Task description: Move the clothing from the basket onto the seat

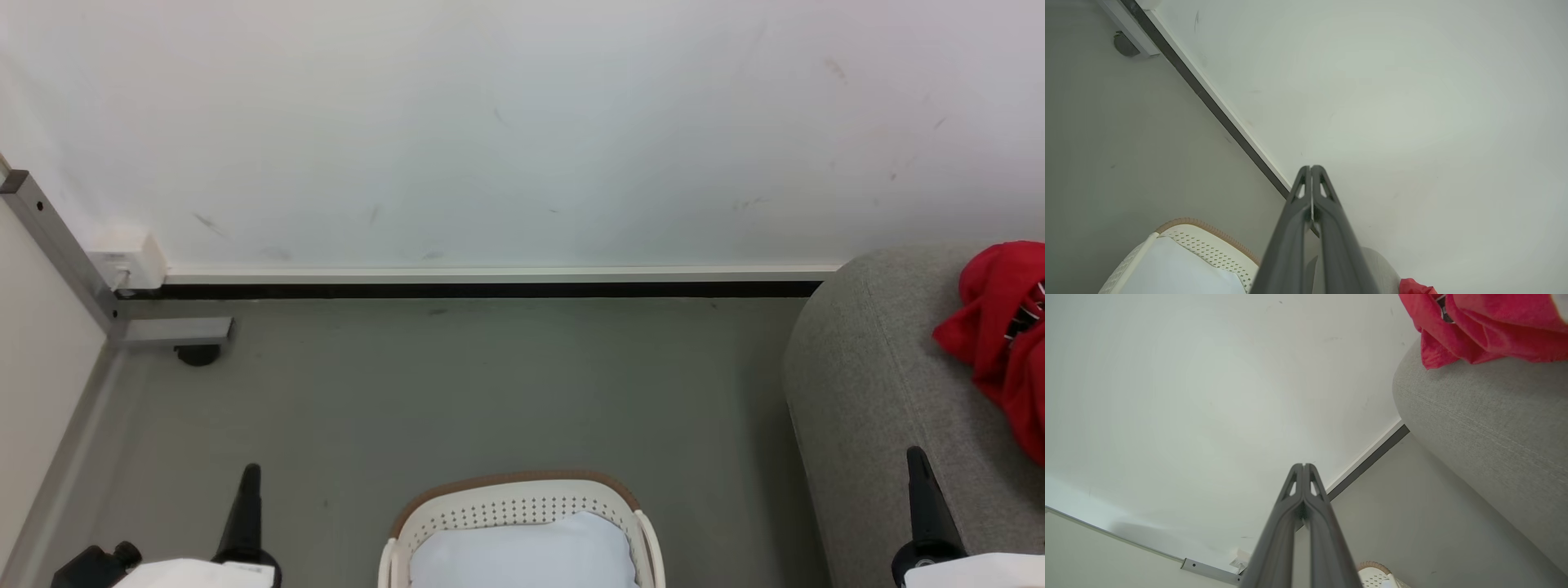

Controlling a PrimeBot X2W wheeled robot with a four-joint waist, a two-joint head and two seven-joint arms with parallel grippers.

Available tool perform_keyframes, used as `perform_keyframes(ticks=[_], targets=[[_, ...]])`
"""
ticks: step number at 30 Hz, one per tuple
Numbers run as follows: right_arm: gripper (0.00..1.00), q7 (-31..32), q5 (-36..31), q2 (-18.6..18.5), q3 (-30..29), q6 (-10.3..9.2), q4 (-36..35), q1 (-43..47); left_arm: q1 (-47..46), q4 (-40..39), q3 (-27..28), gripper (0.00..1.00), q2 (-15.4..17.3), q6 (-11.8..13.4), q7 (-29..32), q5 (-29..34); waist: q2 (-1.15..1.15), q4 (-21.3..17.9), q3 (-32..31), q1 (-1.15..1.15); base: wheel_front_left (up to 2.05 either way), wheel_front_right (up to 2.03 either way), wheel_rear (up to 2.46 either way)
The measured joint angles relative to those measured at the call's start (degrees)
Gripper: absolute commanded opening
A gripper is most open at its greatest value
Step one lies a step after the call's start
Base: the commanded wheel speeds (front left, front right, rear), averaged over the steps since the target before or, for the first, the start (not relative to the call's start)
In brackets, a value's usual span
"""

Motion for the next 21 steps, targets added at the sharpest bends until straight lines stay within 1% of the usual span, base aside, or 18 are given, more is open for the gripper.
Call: perform_keyframes(ticks=[21], targets=[[0.0, 3.1, 11.6, -0.1, -1.5, 0.0, 0.2, -1.0, -0.5, -0.7, 0.4, 0.0, -0.2, 0.0, 3.3, -11.7, 0.0, 0.4, 0.1, 0.0, 0.0, 0.0, 0.0]])
